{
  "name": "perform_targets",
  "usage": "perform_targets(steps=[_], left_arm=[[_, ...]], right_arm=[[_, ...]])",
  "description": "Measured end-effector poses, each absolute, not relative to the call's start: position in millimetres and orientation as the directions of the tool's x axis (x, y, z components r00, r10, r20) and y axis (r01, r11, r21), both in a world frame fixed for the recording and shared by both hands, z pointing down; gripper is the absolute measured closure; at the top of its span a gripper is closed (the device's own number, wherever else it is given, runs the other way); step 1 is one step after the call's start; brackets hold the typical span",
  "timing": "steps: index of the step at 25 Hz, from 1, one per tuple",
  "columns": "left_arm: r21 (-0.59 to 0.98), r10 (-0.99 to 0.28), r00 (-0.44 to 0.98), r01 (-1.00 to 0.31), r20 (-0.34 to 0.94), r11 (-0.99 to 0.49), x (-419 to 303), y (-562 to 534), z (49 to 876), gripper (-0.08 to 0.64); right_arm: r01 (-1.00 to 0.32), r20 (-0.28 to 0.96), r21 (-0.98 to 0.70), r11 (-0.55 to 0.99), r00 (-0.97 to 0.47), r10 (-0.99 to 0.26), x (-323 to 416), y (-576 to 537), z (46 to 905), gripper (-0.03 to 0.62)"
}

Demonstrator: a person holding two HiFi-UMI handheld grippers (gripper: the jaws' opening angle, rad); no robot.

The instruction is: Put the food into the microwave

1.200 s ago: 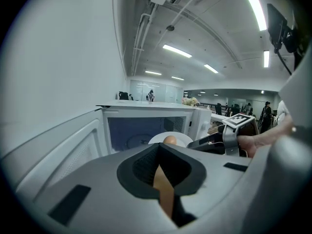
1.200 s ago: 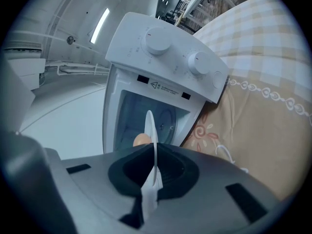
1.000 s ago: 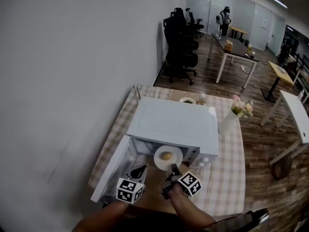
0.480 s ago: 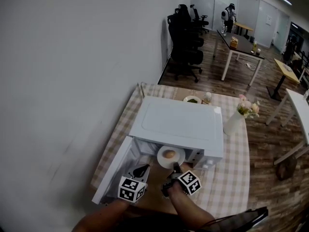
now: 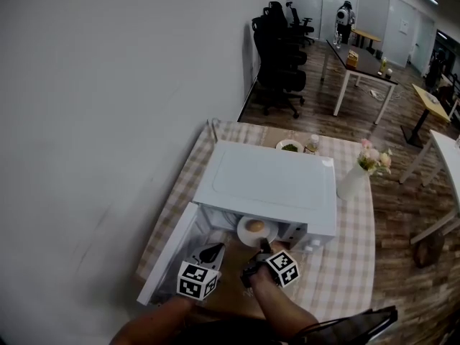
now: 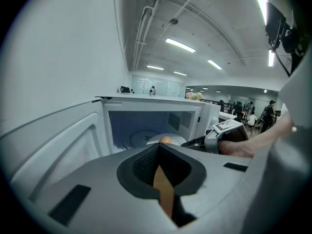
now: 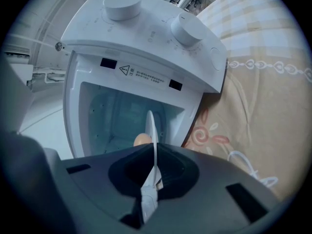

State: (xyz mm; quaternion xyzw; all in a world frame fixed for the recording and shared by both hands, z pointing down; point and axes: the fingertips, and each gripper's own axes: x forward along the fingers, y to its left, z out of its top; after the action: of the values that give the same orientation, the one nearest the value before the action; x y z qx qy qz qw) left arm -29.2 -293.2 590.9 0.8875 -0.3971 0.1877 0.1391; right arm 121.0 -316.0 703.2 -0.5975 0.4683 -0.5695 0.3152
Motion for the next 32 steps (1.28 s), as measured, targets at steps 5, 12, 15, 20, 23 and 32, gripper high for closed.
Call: perform_targets(steps=[5,12,15,20,23,32], left_arm=[[0.102,-0.656,0.610,-0.762,0.444,-0.639,-29.6,-296.1,593.2,0.554],[0.124,-0.662,0.601,-0.775,0.449,-0.620,-36.9,-296.4,595.4,0.554],[0.123,-0.665,0.595,-0.779,0.450,-0.614,-39.0,-297.8,596.1,0.554],[0.125,-0.674,0.582,-0.791,0.456,-0.598,-43.4,-298.7,599.7,0.554],[0.132,-0.674,0.579,-0.795,0.458,-0.592,-45.6,-299.2,601.4,0.554],[0.123,-0.676,0.577,-0.795,0.459,-0.594,-48.2,-298.8,599.1,0.554]], right_arm=[[-0.190,0.398,-0.906,-0.378,-0.079,-0.914,121.6,-320.5,710.9,0.575],[-0.163,0.409,-0.905,-0.394,-0.068,-0.910,118.0,-327.7,717.9,0.575],[-0.155,0.408,-0.905,-0.395,-0.056,-0.911,119.5,-332.2,719.9,0.575],[-0.152,0.408,-0.905,-0.398,-0.042,-0.912,120.9,-339.3,722.8,0.575],[-0.144,0.407,-0.906,-0.398,-0.034,-0.913,120.5,-342.9,724.1,0.575],[-0.141,0.406,-0.906,-0.398,-0.031,-0.913,118.5,-353.5,723.8,0.574]])
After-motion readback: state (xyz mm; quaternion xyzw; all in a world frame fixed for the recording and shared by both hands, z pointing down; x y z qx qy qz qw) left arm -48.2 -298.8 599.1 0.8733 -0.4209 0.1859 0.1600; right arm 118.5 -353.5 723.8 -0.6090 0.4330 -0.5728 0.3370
